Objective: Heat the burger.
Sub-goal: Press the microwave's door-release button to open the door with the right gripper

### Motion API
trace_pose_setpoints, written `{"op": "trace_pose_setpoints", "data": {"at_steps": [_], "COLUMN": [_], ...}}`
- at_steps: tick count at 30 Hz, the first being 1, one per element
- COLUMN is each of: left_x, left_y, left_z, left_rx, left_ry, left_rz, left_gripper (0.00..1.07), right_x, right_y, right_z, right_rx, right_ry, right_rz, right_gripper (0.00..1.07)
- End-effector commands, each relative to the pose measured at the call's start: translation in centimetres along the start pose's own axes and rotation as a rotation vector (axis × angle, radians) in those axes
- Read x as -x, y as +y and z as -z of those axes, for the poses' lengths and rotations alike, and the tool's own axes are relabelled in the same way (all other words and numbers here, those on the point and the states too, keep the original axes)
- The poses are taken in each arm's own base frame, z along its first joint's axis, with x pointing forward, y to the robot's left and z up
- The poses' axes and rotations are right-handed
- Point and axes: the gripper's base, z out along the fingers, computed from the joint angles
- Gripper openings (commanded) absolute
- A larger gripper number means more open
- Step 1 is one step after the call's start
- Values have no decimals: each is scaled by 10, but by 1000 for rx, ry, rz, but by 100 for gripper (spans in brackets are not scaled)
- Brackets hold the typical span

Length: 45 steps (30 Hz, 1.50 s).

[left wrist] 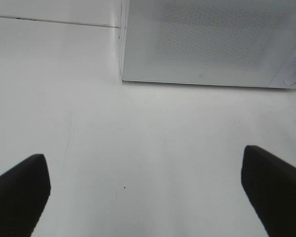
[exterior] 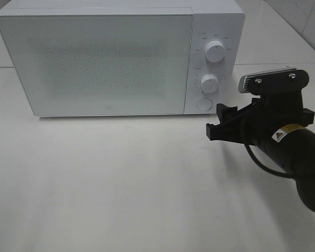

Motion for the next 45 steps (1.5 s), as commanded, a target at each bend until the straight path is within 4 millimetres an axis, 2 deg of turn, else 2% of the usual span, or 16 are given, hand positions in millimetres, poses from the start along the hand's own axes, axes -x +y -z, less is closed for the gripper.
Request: {"op": "trace_pose_setpoints", "data": {"at_steps": [1,11,17,21,22,25,27,30,32,33,35,37,38,39,41,45], "left_x": [-1,-1,-1,-1,-1,-1,-1,-1,-1,-1,-1,-1,-1,-1,-1,-1], "left_y": [0,0,0,0,0,0,0,0,0,0,0,0,0,0,0,0], "left_z": [2,2,2,2,2,2,2,2,2,2,2,2,2,2,2,2], "left_rx": [4,4,4,4,4,4,4,4,4,4,4,4,4,4,4,4], "left_ry": [-21,-21,-21,-21,-21,-21,-21,-21,-21,-21,-21,-21,-21,-21,-21,-21], "left_rz": [-1,-1,-1,-1,-1,-1,-1,-1,-1,-1,-1,-1,-1,-1,-1,-1], "left_gripper": [98,98,98,98,98,98,98,98,98,98,98,98,98,98,98,98], "right_x": [-7,-16,-16,-16,-16,-16,-16,-16,-18,-18,-19,-19,-19,-19,-19,-19], "right_y": [11,22,22,22,22,22,22,22,22,22,22,22,22,22,22,22], "right_z": [3,6,6,6,6,6,6,6,6,6,6,6,6,6,6,6], "right_rx": [-5,4,3,1,0,-2,-4,-5,-13,-13,-18,-19,-22,-22,-24,-29], "right_ry": [-1,18,18,18,18,18,24,27,46,46,51,51,53,53,55,53], "right_rz": [10,10,-125,-327,-434,-494,-714,-769,-952,-952,-1093,-1126,-1193,-1193,-1253,-1300], "right_gripper": [68,68,62,56,52,50,41,38,26,26,17,15,8,8,0,0]}}
